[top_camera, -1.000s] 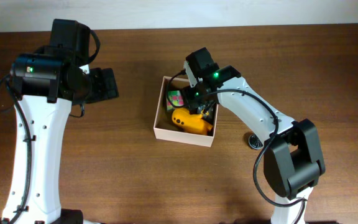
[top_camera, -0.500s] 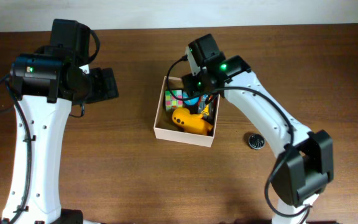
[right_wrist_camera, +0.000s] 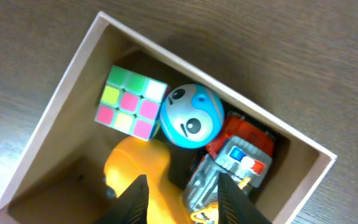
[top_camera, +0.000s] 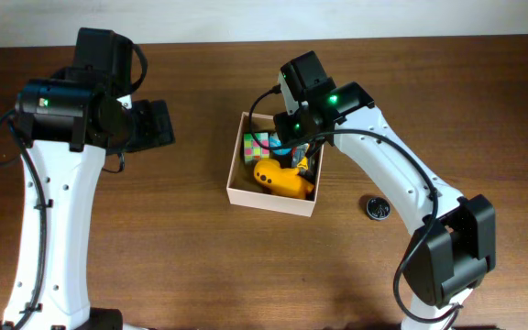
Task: Pack container
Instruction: 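Lower the blue ball into the box and release it, then move the right gripper to the black puck and grasp it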
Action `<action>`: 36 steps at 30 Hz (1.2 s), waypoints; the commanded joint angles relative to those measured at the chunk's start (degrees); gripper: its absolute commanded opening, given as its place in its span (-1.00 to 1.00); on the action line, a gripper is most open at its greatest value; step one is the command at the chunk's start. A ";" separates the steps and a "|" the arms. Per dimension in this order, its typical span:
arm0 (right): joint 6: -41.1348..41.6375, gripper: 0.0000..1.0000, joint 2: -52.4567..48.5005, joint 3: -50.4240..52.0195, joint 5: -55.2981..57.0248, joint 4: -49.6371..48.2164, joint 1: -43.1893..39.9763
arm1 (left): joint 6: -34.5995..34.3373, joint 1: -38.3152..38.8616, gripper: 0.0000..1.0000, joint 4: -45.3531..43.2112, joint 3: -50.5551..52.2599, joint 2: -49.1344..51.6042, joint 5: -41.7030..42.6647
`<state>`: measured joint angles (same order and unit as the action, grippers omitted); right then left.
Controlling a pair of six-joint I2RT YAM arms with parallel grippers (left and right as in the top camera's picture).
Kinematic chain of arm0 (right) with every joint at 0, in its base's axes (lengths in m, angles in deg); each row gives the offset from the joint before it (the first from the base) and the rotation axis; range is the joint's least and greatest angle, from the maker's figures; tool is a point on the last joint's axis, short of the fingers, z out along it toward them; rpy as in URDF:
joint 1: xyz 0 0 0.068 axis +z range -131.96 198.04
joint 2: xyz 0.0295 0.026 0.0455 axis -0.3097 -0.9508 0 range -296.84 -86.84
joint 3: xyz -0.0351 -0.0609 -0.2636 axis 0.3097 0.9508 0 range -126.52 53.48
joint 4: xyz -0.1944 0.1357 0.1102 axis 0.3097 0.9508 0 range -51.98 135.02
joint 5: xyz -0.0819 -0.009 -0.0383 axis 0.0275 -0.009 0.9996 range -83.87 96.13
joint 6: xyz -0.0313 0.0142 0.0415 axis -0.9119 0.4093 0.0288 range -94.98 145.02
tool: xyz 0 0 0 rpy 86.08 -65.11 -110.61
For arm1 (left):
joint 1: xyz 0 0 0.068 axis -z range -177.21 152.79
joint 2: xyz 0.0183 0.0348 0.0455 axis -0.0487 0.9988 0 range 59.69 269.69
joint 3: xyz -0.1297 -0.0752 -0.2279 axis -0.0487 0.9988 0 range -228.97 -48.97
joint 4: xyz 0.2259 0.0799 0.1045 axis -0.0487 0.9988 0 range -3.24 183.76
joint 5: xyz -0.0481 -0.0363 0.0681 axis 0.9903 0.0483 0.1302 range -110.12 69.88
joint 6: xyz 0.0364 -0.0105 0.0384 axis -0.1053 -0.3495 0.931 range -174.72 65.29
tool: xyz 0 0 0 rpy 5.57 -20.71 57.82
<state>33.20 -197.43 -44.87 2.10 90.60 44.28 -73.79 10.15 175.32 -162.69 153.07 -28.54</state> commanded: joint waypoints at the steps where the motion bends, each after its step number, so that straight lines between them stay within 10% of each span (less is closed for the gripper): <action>1: 0.70 -0.37 -0.07 0.83 -1.97 0.07 -0.26 | 0.70 -0.13 0.99 0.02 -0.42 -0.09 -0.61; 17: 0.87 -0.49 -11.85 0.72 -0.39 -2.80 -0.37 | 0.72 -0.13 0.98 0.02 -0.42 -0.09 -0.61; 36: 8.28 0.01 16.72 -12.76 13.14 22.45 -8.61 | 0.70 -0.13 0.98 0.02 -0.42 -0.09 -0.61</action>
<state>35.46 -183.18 -57.54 8.48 109.00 40.26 -73.79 10.15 175.32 -162.69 153.07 -28.54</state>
